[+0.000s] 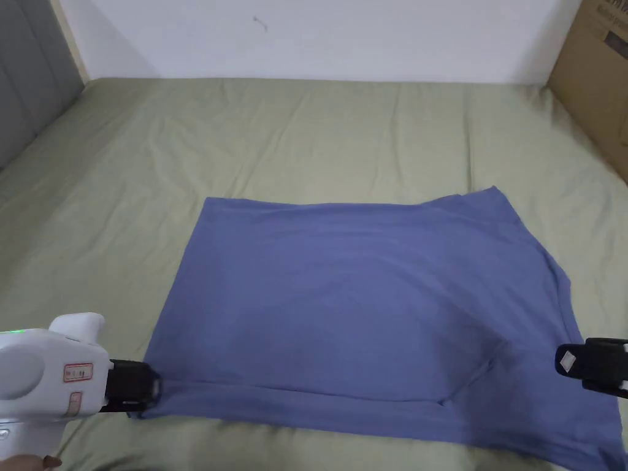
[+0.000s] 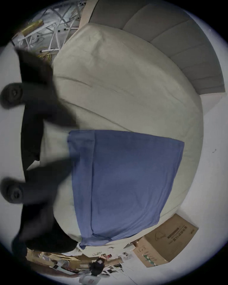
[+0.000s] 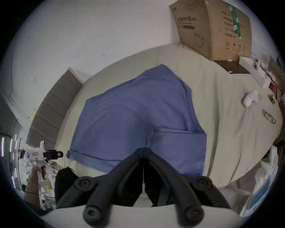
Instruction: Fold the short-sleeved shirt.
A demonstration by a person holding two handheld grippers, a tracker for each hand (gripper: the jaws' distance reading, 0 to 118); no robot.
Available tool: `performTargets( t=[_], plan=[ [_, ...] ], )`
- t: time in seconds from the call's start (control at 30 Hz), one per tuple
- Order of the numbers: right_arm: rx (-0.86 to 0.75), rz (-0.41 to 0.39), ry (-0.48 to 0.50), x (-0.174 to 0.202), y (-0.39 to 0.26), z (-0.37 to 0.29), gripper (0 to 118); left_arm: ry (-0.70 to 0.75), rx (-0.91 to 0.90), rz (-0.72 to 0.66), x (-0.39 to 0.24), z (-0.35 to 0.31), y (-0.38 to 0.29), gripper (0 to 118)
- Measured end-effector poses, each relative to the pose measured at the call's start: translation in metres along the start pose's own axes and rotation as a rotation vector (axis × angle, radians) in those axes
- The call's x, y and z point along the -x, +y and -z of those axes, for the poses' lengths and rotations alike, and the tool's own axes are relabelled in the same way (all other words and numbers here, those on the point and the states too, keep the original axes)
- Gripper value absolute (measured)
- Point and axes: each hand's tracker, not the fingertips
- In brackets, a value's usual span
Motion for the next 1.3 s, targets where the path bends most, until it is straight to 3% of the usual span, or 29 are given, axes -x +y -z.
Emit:
performTargets(
  t=[0.23, 0.27, 0.3, 0.33, 0.37, 0.43, 0.6, 0.63, 0.7, 0.73, 0.9, 1.0, 1.1, 1.13, 1.17, 1.2, 1.3],
  plan=[
    [0.034, -0.032, -0.036, -0.005, -0.010, 0.006, 0, -0.008, 0.094, -0.015, 0.005, 0.040, 0.006, 109],
    [0.039, -0.032, -0.044, -0.008, -0.011, 0.007, 0, -0.021, 0.120, -0.013, 0.005, 0.041, 0.006, 104],
    [0.043, -0.031, -0.053, -0.011, -0.012, 0.007, 0, -0.025, 0.116, -0.005, 0.005, 0.040, 0.006, 83],
    [0.045, -0.025, -0.065, -0.016, -0.013, 0.007, 0, -0.024, 0.111, 0.004, 0.001, 0.037, 0.004, 32],
    [0.049, -0.018, -0.078, -0.021, -0.014, 0.007, 0, 0.015, 0.065, 0.010, 0.001, 0.030, 0.002, 9],
    [0.071, -0.015, -0.102, -0.033, -0.015, 0.007, 0, -0.057, 0.060, -0.055, 0.004, 0.022, 0.002, 6],
    [0.129, -0.054, -0.188, -0.059, -0.018, 0.008, 1, -0.058, 0.041, -0.034, -0.001, 0.001, 0.001, 6],
    [0.144, -0.057, -0.196, -0.074, -0.018, 0.015, 25, -0.054, 0.032, -0.023, -0.004, -0.003, 0.001, 6],
    [0.211, -0.051, -0.227, -0.086, -0.021, 0.025, 97, -0.045, 0.007, -0.008, -0.007, -0.009, 0.001, 6],
    [0.243, -0.041, -0.247, -0.091, -0.024, 0.031, 103, -0.034, -0.015, 0.006, -0.010, -0.013, 0.003, 6],
    [0.390, -0.054, -0.262, -0.109, -0.043, 0.060, 101, -0.028, -0.054, 0.012, -0.019, -0.023, 0.005, 6],
    [0.396, -0.106, -0.260, -0.107, -0.049, 0.062, 75, -0.024, -0.047, 0.011, -0.021, -0.023, 0.003, 6],
    [0.370, -0.113, -0.257, -0.098, -0.047, 0.053, 38, -0.020, -0.045, 0.007, -0.019, -0.024, 0.000, 6],
    [0.357, -0.105, -0.238, -0.098, -0.045, 0.049, 30, -0.024, -0.044, -0.001, -0.018, -0.023, 0.000, 6],
    [0.327, -0.082, -0.159, -0.094, -0.043, 0.044, 30, -0.031, -0.042, -0.009, -0.018, -0.022, -0.001, 6],
    [0.311, -0.097, -0.202, -0.093, -0.043, 0.041, 7, -0.033, -0.041, -0.013, -0.017, -0.021, -0.001, 6],
    [0.318, -0.115, -0.212, -0.091, -0.044, 0.035, 7, -0.038, -0.039, -0.027, -0.017, -0.020, -0.003, 6]
  ],
)
